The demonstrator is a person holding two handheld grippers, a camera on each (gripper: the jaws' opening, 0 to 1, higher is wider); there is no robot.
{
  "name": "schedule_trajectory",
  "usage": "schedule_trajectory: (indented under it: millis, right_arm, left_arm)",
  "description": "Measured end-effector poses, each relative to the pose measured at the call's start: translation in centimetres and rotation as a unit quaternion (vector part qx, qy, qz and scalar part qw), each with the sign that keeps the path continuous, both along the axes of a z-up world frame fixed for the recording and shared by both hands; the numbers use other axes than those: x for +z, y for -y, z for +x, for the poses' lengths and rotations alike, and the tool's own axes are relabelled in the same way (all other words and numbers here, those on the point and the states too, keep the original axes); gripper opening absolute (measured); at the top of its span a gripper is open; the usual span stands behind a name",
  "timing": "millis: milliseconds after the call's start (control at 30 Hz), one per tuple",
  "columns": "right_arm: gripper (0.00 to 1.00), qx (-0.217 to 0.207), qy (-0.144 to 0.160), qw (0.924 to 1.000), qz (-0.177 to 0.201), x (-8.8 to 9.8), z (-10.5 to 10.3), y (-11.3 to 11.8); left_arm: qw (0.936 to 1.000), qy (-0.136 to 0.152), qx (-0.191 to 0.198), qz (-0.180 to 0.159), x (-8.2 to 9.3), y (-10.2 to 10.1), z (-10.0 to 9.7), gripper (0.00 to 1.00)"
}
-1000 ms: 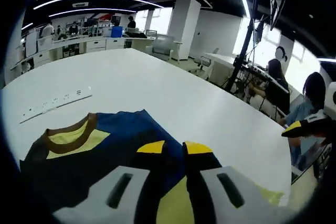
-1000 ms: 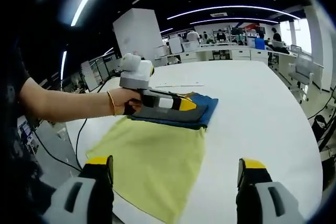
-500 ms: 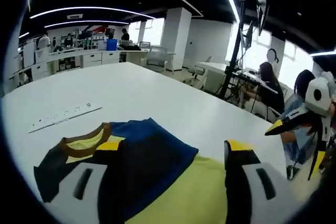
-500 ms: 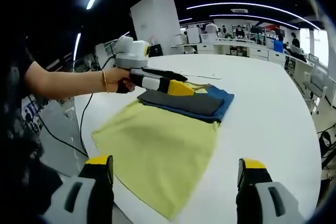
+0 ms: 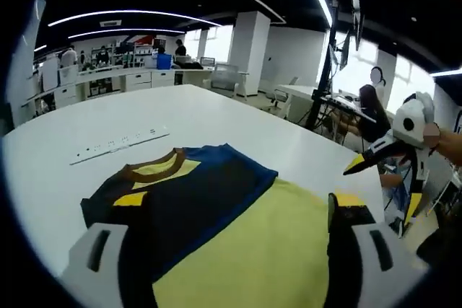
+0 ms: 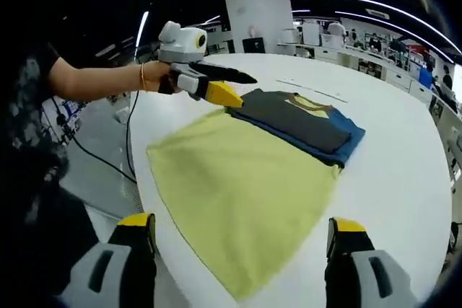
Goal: Fold the garment on the visible template until the final outline fits inside the template.
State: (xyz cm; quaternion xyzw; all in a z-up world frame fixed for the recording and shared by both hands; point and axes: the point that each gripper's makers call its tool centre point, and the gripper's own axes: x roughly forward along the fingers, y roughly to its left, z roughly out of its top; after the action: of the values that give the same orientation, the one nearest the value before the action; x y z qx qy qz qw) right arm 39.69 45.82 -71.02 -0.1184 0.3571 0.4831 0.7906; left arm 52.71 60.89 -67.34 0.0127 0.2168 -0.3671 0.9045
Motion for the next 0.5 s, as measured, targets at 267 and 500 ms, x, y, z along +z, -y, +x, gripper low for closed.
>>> schedule_trajectory:
  millis: [267, 500]
  right_arm:
    - [0.97, 0.049, -0.013, 0.9979, -0.039, -1.8, -1.2, 0.3]
    - [0.91, 0.070, -0.019, 0.9956, -0.059, -3.1, -2.1, 0.6]
  left_arm:
    - [0.9997, -0.003, -0.012, 0.022, -0.7, -2.7, -3.2, 0.99]
    - [0.9987, -0.001, -0.029, 0.042, -1.2, -4.4, -6.5, 0.98]
